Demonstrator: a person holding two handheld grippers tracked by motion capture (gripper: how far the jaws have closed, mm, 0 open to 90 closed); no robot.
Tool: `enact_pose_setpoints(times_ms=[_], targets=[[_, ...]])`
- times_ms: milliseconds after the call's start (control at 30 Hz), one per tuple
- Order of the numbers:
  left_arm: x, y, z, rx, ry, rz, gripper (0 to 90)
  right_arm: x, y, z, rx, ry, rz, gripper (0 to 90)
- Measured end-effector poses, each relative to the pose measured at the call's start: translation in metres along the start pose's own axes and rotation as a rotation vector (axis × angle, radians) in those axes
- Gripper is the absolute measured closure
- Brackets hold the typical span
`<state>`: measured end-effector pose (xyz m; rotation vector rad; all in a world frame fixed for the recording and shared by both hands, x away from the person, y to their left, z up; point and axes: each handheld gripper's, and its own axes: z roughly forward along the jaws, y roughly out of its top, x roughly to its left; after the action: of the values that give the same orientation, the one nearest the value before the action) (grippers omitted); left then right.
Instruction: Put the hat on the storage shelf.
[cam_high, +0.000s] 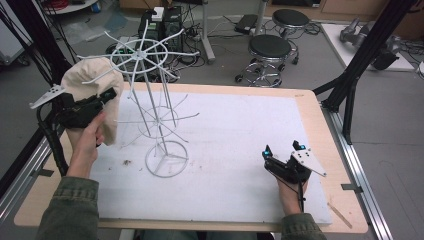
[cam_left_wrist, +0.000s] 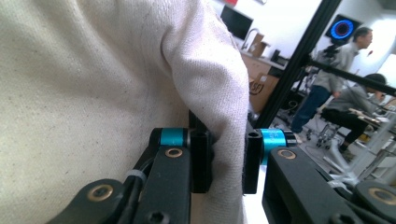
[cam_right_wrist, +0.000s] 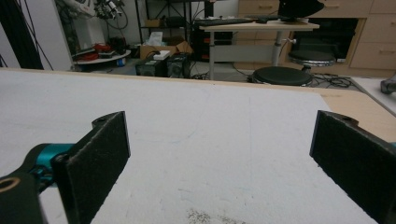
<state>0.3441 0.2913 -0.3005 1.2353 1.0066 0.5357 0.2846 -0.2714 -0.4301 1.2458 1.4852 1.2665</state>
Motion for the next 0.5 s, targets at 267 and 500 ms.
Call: enact_pose_setpoints(times_ms=[267,500], targets=[[-0.011,0.015,-0.019,-0.065,-0.091,0.002,79.2,0.000,0.000,0.000,-0.002,0.004,0.001,3.9],[-0.024,0.025,-0.031,-0.098,-0.155,0.027,79.2,0.001,0.000,-0.001,-0.005,0.008,0.002,3.9]])
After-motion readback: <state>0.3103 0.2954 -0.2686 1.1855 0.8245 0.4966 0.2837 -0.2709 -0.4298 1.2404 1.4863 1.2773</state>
